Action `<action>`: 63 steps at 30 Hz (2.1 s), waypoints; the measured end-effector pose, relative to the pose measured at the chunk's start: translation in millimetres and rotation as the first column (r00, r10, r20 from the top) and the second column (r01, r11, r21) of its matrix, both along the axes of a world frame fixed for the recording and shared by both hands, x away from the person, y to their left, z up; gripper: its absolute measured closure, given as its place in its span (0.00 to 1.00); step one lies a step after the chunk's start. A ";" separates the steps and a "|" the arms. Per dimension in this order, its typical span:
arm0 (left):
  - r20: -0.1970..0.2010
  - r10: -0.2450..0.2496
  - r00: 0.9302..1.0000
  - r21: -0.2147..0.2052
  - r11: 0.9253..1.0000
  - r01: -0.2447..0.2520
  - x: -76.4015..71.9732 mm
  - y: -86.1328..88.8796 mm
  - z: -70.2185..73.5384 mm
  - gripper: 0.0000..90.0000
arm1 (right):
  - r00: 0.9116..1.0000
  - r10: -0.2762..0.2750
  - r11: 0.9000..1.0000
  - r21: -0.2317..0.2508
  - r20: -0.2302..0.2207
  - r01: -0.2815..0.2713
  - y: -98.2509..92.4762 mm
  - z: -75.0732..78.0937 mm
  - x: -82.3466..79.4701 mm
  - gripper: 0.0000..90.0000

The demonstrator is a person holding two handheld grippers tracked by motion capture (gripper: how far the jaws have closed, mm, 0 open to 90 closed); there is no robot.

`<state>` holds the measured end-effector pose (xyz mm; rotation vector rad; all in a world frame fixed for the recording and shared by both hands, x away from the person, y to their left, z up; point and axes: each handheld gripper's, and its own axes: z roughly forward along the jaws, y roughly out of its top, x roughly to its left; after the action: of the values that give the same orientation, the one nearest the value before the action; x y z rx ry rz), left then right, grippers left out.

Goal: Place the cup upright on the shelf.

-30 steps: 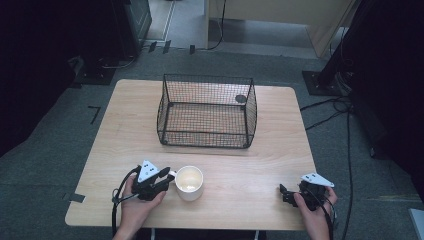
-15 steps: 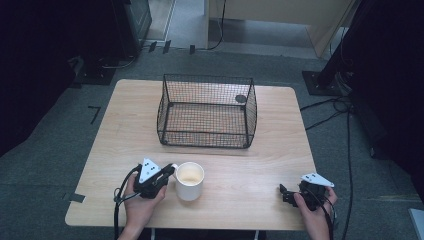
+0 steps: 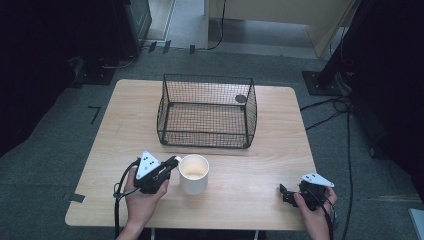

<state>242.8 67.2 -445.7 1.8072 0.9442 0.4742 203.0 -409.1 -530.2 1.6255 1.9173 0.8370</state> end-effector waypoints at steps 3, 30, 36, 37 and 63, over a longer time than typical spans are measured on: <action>0.010 -0.008 1.000 -0.013 1.000 0.008 2.4 -4.0 8.3 0.97 | 1.000 0.000 1.000 0.000 0.000 0.000 0.0 0.0 0.0 0.00; 0.084 -0.002 0.996 -0.061 0.998 0.007 50.8 -30.1 70.8 0.97 | 1.000 -0.002 1.000 0.001 -0.001 0.002 0.2 0.1 0.0 0.00; 0.115 0.029 0.993 -0.063 0.998 -0.022 66.9 -36.8 73.2 0.97 | 1.000 -0.002 1.000 0.002 -0.001 0.002 0.1 0.1 0.0 0.00; 0.117 0.033 0.993 -0.062 0.998 -0.025 69.9 -37.4 73.4 0.97 | 1.000 -0.002 1.000 0.002 -0.001 0.002 0.1 0.1 0.0 0.00; 0.111 0.149 0.983 -0.020 0.989 -0.148 143.8 -68.6 55.2 0.97 | 1.000 -0.002 1.000 0.002 -0.001 0.002 0.1 0.1 0.0 0.00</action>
<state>386.5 -1.4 -390.5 1.6884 1.0056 0.6553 203.0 -409.0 -530.1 1.6290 1.9159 0.8385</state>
